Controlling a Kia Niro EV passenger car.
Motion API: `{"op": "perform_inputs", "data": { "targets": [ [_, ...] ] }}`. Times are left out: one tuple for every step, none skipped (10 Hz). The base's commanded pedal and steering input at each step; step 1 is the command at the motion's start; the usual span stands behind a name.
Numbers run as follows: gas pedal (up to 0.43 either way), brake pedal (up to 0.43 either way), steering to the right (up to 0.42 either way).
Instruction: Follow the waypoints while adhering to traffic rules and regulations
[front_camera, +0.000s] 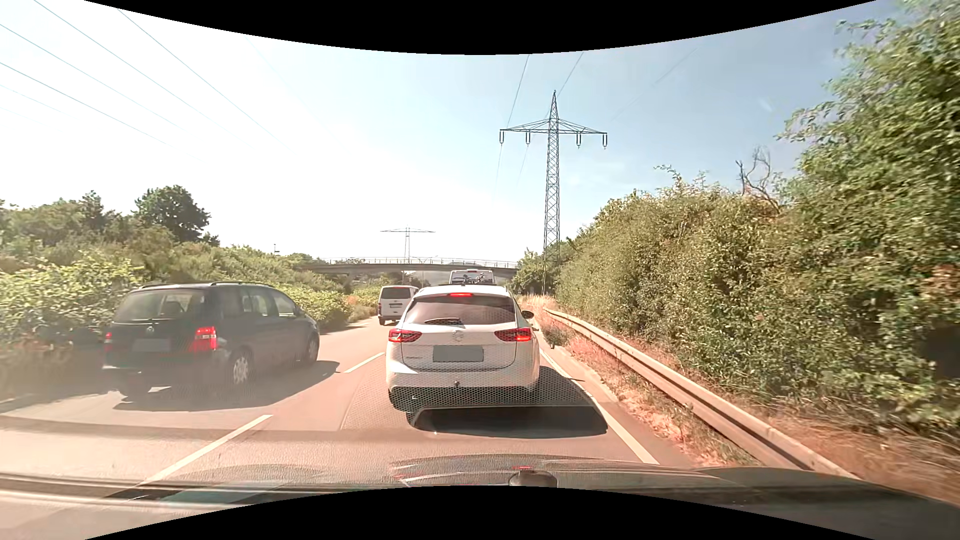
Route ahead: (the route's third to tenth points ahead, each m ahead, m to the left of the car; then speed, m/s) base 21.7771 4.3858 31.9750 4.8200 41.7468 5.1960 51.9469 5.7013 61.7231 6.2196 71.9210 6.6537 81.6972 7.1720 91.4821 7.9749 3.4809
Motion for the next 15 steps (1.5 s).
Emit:
{"op": "perform_inputs", "data": {
  "targets": [
    [0.000, 0.207, -0.007],
    [0.000, 0.189, -0.006],
    [0.000, 0.183, -0.006],
    [0.000, 0.183, -0.008],
    [0.000, 0.183, -0.008],
    [0.000, 0.171, -0.008],
    [0.000, 0.159, -0.008],
    [0.000, 0.140, -0.008],
    [0.000, 0.134, -0.008],
    [0.000, 0.122, -0.008],
    [0.000, 0.104, -0.007],
    [0.000, 0.085, -0.007],
    [0.000, 0.073, -0.006],
    [0.000, 0.073, -0.005],
    [0.000, 0.067, -0.003]
  ]
}}
